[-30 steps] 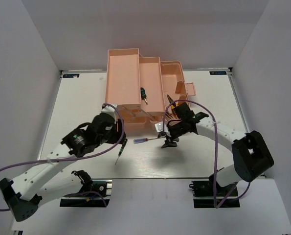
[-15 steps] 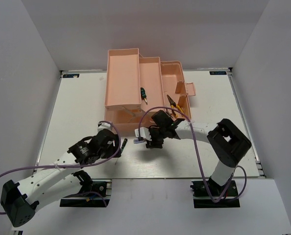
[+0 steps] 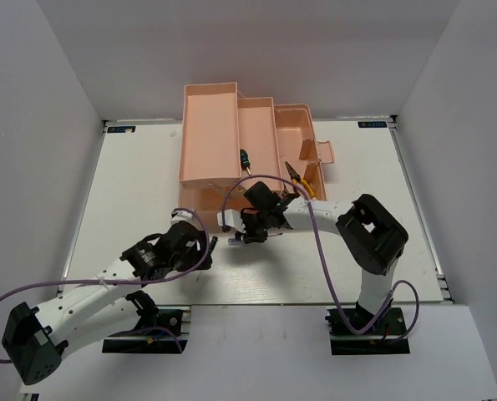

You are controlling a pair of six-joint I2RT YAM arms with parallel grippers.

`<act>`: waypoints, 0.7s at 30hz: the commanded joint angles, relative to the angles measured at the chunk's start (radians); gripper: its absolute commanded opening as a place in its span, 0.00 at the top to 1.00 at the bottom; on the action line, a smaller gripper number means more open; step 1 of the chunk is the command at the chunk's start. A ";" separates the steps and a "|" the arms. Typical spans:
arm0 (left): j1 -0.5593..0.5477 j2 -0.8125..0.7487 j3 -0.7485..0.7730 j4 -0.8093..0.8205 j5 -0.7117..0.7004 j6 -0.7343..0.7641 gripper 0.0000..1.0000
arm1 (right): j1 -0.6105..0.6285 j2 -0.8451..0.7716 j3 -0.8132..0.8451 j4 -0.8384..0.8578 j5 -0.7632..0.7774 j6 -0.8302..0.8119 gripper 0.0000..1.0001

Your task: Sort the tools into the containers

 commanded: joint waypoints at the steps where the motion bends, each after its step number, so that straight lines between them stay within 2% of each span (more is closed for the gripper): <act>1: 0.000 0.009 -0.026 0.049 0.037 0.016 0.21 | 0.005 0.020 0.036 -0.138 -0.057 -0.020 0.68; 2: 0.000 0.009 -0.037 0.049 0.047 0.016 0.21 | 0.008 0.017 0.031 -0.165 -0.064 -0.026 0.73; 3: 0.000 0.019 -0.037 0.061 0.047 0.016 0.21 | 0.008 0.015 0.025 -0.191 -0.069 -0.032 0.84; 6: 0.000 0.030 -0.046 0.070 0.056 0.016 0.21 | 0.001 -0.036 -0.006 -0.254 -0.086 -0.029 1.00; 8: 0.000 0.039 -0.046 0.081 0.056 0.016 0.21 | -0.019 -0.153 -0.035 -0.303 -0.139 -0.023 1.00; 9: 0.000 0.049 -0.046 0.092 0.056 0.016 0.21 | -0.038 -0.191 -0.043 -0.367 -0.238 -0.049 1.00; 10: 0.000 0.058 -0.046 0.104 0.056 0.016 0.21 | -0.058 -0.313 -0.059 -0.388 -0.273 -0.055 1.00; 12: 0.000 0.081 -0.046 0.124 0.056 0.027 0.21 | -0.090 -0.391 -0.069 -0.400 -0.310 -0.006 1.00; 13: 0.000 0.092 -0.046 0.124 0.056 0.027 0.21 | -0.093 -0.490 -0.058 -0.402 -0.311 0.009 1.00; 18: 0.000 0.188 -0.010 0.141 0.002 0.027 0.21 | -0.154 -0.616 0.040 -0.296 -0.287 0.132 1.00; 19: 0.000 0.205 0.009 0.141 -0.012 0.027 0.21 | -0.165 -0.621 0.058 -0.203 -0.282 0.199 1.00; 21: 0.000 0.248 0.021 0.141 -0.043 0.027 0.21 | -0.170 -0.583 0.150 -0.147 -0.262 0.242 1.00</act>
